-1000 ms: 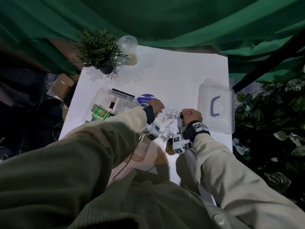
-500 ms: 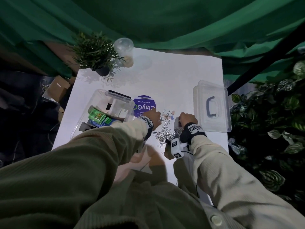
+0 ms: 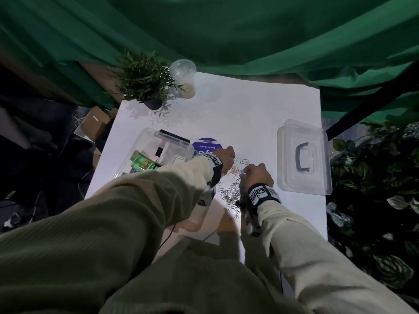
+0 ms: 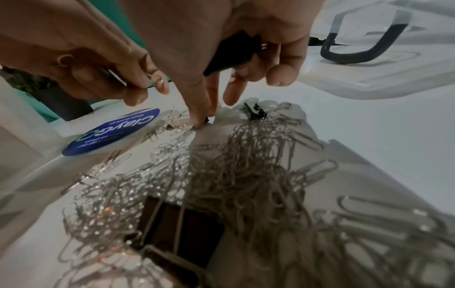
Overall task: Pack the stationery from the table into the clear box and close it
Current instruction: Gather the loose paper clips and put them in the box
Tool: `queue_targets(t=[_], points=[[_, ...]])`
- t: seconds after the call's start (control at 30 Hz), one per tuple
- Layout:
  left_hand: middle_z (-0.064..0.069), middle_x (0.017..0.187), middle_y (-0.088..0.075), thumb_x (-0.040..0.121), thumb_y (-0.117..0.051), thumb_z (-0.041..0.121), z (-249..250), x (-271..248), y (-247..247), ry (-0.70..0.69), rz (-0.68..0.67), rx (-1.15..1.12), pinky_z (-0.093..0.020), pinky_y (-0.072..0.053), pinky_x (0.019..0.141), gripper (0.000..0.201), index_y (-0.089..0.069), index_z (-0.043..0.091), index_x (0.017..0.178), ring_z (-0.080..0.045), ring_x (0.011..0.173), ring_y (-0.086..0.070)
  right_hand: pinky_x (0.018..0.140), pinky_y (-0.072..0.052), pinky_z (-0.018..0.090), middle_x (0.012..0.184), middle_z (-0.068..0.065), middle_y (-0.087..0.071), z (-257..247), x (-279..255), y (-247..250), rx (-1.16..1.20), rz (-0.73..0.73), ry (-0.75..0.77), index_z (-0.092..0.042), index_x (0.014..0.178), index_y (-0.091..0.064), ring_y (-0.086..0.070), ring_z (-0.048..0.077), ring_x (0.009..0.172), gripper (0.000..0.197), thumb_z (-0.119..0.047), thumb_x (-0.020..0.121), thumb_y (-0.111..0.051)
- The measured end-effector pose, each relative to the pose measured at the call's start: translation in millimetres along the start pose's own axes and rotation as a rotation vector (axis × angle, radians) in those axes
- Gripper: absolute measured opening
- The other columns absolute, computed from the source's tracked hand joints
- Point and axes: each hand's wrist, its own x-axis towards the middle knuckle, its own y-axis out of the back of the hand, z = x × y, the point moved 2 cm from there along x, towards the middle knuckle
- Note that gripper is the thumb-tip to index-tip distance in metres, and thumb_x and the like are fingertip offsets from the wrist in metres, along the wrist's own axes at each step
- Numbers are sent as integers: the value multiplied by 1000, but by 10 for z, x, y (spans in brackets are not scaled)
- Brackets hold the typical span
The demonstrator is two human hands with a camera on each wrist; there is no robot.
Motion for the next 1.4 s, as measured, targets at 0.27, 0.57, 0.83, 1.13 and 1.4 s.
queue_targets(t=[0.27, 0.57, 0.83, 1.13, 1.4], points=[[-9, 103, -65, 97, -36, 35, 127, 65, 80, -15, 33, 258, -32, -48, 81, 41, -62, 5, 106, -25, 91, -60, 82, -51, 30, 100, 0, -61, 53, 77, 33, 127, -7, -125, -22, 84, -67, -63, 25, 92, 11, -32, 81, -64], [-7, 116, -57, 89, -53, 47, 14, 45, -161, -113, 97, 368, -37, -45, 86, 38, -55, 16, 111, -27, 105, -56, 84, -47, 32, 105, -1, -61, 88, 66, 40, 180, 38, -49, -29, 103, -64, -61, 25, 97, 20, -32, 84, -62], [-4, 120, -62, 85, -56, 55, -96, -2, -81, -201, 66, 395, -31, -44, 82, 53, -57, 18, 123, -25, 109, -59, 82, -47, 30, 113, 0, -63, 3, 48, 77, -3, -43, 45, -31, 107, -67, -61, 25, 105, 26, -19, 85, -61], [-5, 112, -61, 93, -53, 34, -110, -160, -188, -207, 25, 572, -36, -49, 84, 25, -63, 17, 108, -28, 105, -59, 80, -48, 33, 105, 6, -65, -23, -47, 39, 40, 4, 9, -26, 123, -48, -62, 31, 97, 46, -15, 80, -60], [-2, 129, -54, 81, -62, 49, -115, -266, -295, -301, 52, 513, -36, -46, 92, 63, -45, 23, 136, -25, 116, -56, 80, -50, 27, 102, -3, -67, 67, -109, 30, 171, -33, -114, -28, 85, -69, -64, 24, 94, 19, -16, 74, -60]])
